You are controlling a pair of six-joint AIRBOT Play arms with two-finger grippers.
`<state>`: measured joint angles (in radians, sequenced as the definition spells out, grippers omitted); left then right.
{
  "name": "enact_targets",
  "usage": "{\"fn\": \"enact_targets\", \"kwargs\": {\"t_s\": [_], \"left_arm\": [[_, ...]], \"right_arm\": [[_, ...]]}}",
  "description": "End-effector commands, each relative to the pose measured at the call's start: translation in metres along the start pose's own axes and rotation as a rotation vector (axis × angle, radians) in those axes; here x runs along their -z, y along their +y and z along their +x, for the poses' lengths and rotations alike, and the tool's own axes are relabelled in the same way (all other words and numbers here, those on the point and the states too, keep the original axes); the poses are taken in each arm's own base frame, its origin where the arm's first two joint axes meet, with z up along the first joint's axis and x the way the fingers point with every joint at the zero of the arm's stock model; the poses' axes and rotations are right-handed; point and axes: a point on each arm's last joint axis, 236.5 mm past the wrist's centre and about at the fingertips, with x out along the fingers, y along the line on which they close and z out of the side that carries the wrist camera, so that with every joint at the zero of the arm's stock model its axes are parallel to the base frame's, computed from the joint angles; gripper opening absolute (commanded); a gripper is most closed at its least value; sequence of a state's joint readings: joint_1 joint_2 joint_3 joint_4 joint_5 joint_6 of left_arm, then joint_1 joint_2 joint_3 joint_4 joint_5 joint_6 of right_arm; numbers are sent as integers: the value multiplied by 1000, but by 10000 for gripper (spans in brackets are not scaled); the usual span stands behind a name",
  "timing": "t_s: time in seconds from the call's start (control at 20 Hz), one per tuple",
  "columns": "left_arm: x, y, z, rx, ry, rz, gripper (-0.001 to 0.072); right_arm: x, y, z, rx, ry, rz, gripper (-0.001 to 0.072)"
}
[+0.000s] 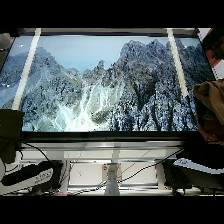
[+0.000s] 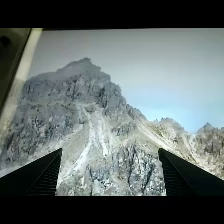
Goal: Fold the clothes and pants, and hang the long-sleeved shirts on hangers.
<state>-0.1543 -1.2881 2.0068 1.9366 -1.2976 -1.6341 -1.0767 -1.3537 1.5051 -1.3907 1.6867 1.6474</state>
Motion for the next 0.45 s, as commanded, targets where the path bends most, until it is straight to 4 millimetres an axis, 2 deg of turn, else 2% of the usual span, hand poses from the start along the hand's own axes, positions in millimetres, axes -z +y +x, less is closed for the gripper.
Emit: {"fn": "enact_targets", "kwargs": {"t_s": [0.0,0.1,0.2,0.3,0.4], "left_arm": [[0,0,0,0,0,0,693],[0,0,0,0,0,0,693],[0,0,0,0,0,0,693],[0,0,0,0,0,0,693],[0,0,0,0,0,0,692]], "right_arm": [[-10,29,0,-115,-42,36,639],[-20,52,-5,-175,-89,22,639],[-35,83,-25,-251,-186,-26,619],[-56,116,-66,-302,-373,-92,608],[-65,156,-124,-375,-571,-171,607]]}}
